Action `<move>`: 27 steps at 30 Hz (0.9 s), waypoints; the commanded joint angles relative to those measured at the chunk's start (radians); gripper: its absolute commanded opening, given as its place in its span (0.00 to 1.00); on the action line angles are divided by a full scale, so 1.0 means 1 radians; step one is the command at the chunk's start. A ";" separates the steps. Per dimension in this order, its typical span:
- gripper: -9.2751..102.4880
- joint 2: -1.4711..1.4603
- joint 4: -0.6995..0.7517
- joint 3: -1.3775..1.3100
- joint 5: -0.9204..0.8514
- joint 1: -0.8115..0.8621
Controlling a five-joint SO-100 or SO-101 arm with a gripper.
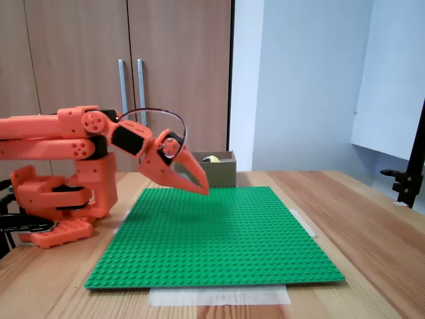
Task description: Pick the ball and put it in the box.
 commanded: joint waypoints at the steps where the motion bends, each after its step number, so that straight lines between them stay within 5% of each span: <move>1: 0.08 0.011 -0.023 0.018 -0.009 0.009; 27: 0.08 0.011 -0.009 0.127 -0.043 0.038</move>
